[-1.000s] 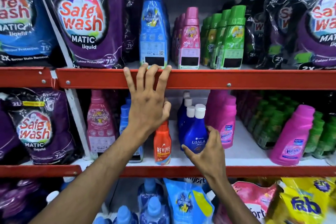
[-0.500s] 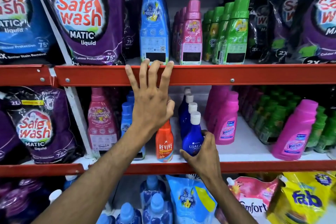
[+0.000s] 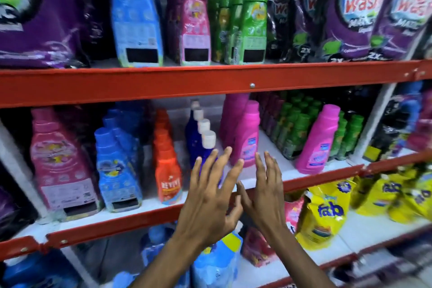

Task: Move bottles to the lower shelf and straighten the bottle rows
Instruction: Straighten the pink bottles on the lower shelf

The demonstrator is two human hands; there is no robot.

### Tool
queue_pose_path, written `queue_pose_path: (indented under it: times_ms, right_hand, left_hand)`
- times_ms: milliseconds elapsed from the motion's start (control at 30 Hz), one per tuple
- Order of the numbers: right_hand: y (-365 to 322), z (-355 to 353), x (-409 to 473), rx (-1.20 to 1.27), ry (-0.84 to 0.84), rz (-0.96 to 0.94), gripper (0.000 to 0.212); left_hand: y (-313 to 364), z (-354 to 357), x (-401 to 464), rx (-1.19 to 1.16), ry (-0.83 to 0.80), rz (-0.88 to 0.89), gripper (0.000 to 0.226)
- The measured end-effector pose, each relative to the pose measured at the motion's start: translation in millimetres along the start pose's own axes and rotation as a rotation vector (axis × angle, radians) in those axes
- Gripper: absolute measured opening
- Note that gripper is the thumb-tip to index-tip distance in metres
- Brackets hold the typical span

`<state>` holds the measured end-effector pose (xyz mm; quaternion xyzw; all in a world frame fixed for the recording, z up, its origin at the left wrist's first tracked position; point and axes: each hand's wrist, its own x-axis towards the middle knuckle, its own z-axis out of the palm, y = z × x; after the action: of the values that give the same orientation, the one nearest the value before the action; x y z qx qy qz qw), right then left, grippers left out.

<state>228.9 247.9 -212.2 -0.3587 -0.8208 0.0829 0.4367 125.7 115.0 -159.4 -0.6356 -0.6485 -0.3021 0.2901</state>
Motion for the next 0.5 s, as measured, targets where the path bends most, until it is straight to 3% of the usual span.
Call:
queue_pose_path:
  times_ms: [200,367,500]
  right_hand:
    - [69.4,-24.4,14.5,-0.118,0.112,0.099,0.078]
    - [129.8,-36.3,44.5,-0.057,0.205,0.294,0.090]
    - [164.2,-37.7,62.5,0.033,0.172,0.376,0.097]
  left_hand:
    - [22.0,57.3,-7.0,-0.012,-0.265,-0.025,0.085]
    - [32.8,98.5,-10.1,0.005,-0.341,-0.103,0.088]
    - [39.1,117.7,-12.8,0.046,-0.352,-0.168,0.088]
